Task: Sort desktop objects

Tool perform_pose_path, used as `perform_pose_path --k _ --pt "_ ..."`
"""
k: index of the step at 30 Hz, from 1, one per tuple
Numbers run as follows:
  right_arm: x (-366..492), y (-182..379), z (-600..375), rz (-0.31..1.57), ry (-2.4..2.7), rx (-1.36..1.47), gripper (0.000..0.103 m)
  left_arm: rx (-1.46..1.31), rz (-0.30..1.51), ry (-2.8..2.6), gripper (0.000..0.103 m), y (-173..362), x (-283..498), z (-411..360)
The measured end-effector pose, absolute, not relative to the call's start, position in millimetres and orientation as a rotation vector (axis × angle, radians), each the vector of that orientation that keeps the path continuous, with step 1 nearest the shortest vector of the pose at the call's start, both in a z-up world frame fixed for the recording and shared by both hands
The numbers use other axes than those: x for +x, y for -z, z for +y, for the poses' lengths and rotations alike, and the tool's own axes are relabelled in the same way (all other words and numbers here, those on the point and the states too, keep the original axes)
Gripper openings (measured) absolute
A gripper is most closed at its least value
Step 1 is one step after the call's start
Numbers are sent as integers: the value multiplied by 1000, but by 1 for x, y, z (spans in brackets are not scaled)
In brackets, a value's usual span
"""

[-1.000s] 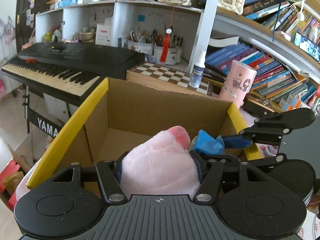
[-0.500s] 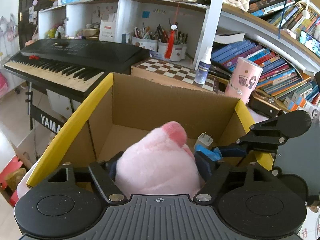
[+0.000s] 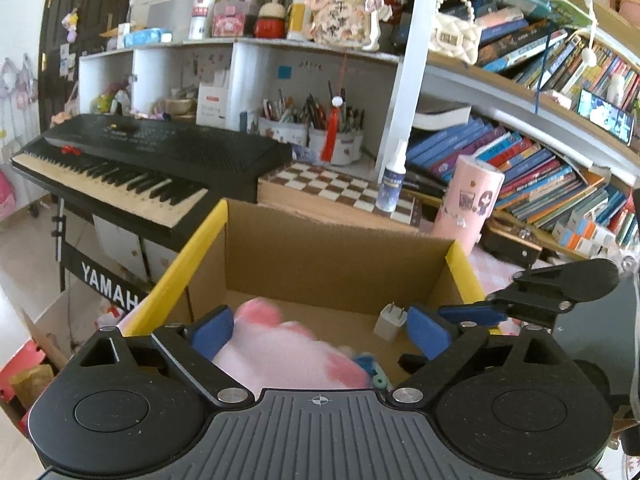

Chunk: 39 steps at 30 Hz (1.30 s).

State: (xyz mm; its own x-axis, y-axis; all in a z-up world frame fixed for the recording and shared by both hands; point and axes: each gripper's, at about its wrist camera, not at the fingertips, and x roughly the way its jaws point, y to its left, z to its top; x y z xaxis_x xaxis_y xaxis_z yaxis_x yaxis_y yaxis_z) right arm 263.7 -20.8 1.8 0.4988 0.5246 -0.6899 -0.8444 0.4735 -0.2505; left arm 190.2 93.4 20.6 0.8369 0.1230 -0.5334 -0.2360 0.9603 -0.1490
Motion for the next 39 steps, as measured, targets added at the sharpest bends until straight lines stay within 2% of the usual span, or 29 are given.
perform_pose_path --k 10,24,39 --pt "248 -25 -51 533 -776 -461 43 -206 493 -188 96 -33 166 88" --pt "224 -31 -94 592 -612 -269 48 -232 472 -172 97 -34 130 86" --pt "165 -27 -110 609 -504 -197 48 -235 489 -139 97 -28 83 84"
